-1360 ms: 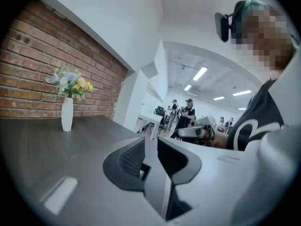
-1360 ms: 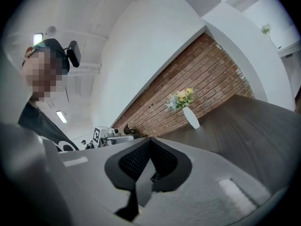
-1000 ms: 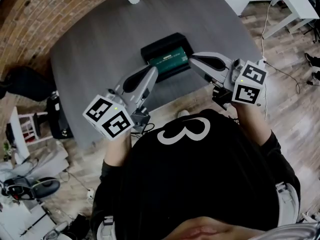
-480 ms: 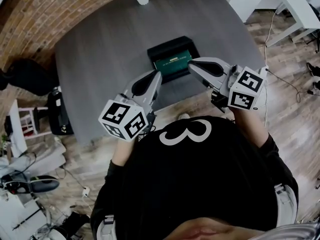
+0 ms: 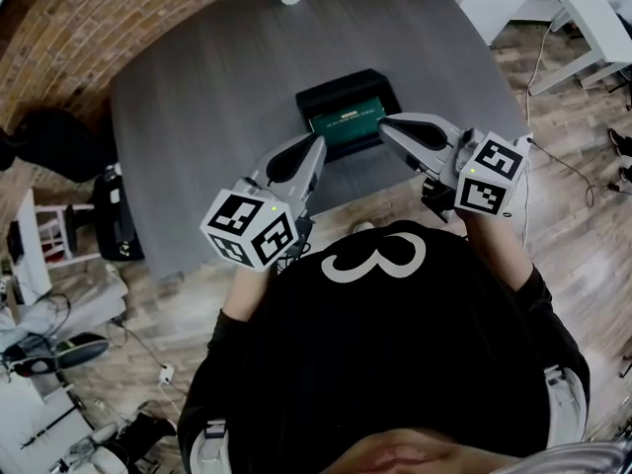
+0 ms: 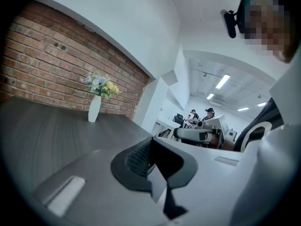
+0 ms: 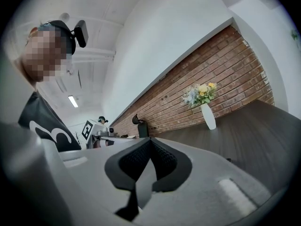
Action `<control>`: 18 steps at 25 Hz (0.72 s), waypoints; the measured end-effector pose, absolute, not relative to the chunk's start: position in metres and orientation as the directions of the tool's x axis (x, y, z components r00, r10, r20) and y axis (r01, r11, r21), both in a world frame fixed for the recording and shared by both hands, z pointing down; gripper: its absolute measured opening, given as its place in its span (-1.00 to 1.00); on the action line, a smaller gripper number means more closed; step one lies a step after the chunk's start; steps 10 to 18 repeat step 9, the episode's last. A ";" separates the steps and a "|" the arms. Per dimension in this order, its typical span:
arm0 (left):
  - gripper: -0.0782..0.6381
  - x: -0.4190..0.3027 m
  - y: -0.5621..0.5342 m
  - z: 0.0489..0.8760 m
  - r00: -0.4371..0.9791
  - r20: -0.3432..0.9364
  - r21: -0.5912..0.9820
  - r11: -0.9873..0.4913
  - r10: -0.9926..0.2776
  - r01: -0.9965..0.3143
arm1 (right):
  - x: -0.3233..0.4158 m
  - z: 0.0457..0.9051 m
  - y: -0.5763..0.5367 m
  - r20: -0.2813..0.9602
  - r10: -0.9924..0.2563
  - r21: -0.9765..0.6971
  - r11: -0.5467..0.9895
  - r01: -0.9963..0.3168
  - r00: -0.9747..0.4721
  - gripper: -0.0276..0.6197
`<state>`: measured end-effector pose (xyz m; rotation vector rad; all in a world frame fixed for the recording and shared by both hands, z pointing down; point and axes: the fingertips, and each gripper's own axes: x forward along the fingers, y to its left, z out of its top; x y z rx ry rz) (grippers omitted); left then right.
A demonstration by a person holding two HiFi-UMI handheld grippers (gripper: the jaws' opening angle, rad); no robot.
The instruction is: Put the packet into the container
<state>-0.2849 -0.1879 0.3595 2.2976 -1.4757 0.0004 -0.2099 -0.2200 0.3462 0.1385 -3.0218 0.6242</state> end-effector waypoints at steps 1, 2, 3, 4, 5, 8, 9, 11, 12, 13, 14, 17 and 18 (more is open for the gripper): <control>-0.75 -0.286 -0.189 0.362 0.443 0.219 0.352 -0.354 -0.869 -0.867 | -0.210 0.346 -0.220 0.069 -0.078 -0.391 0.915 -0.099 -0.995 -0.91; -0.75 -0.287 -0.189 0.363 0.446 0.219 0.365 -0.352 -0.868 -0.862 | -0.210 0.346 -0.220 0.068 -0.080 -0.390 0.915 -0.100 -0.994 -0.91; -0.75 -0.288 -0.189 0.363 0.450 0.215 0.374 -0.352 -0.867 -0.858 | -0.209 0.346 -0.221 0.067 -0.083 -0.390 0.915 -0.103 -0.994 -0.91; -0.75 -0.288 -0.189 0.362 0.454 0.208 0.383 -0.355 -0.867 -0.853 | -0.209 0.346 -0.221 0.066 -0.087 -0.389 0.915 -0.106 -0.994 -0.91; -0.75 -0.288 -0.189 0.361 0.458 0.200 0.391 -0.358 -0.866 -0.848 | -0.209 0.345 -0.222 0.064 -0.092 -0.389 0.915 -0.110 -0.994 -0.91; -0.75 -0.287 -0.191 0.358 0.464 0.190 0.404 -0.362 -0.865 -0.840 | -0.208 0.342 -0.224 0.058 -0.107 -0.387 0.914 -0.121 -0.993 -0.91; -0.75 -0.287 -0.191 0.358 0.464 0.188 0.404 -0.363 -0.866 -0.840 | -0.207 0.341 -0.224 0.056 -0.111 -0.386 0.914 -0.124 -0.992 -0.91; -0.75 -0.287 -0.191 0.358 0.464 0.188 0.404 -0.363 -0.866 -0.840 | -0.207 0.341 -0.224 0.056 -0.111 -0.386 0.914 -0.124 -0.992 -0.91; -0.75 -0.287 -0.191 0.358 0.464 0.188 0.404 -0.363 -0.866 -0.840 | -0.207 0.341 -0.224 0.056 -0.111 -0.386 0.914 -0.124 -0.992 -0.91; -0.75 -0.287 -0.191 0.358 0.464 0.188 0.404 -0.363 -0.866 -0.840 | -0.207 0.341 -0.224 0.056 -0.111 -0.386 0.914 -0.124 -0.992 -0.91; -0.75 -0.287 -0.191 0.358 0.464 0.188 0.404 -0.363 -0.866 -0.840 | -0.207 0.341 -0.224 0.056 -0.111 -0.386 0.914 -0.124 -0.992 -0.91; -0.75 -0.287 -0.191 0.358 0.464 0.188 0.404 -0.363 -0.866 -0.840 | -0.207 0.341 -0.224 0.056 -0.111 -0.386 0.914 -0.124 -0.992 -0.91; -0.75 -0.287 -0.191 0.358 0.464 0.188 0.404 -0.363 -0.866 -0.840 | -0.207 0.341 -0.224 0.056 -0.111 -0.386 0.914 -0.124 -0.992 -0.91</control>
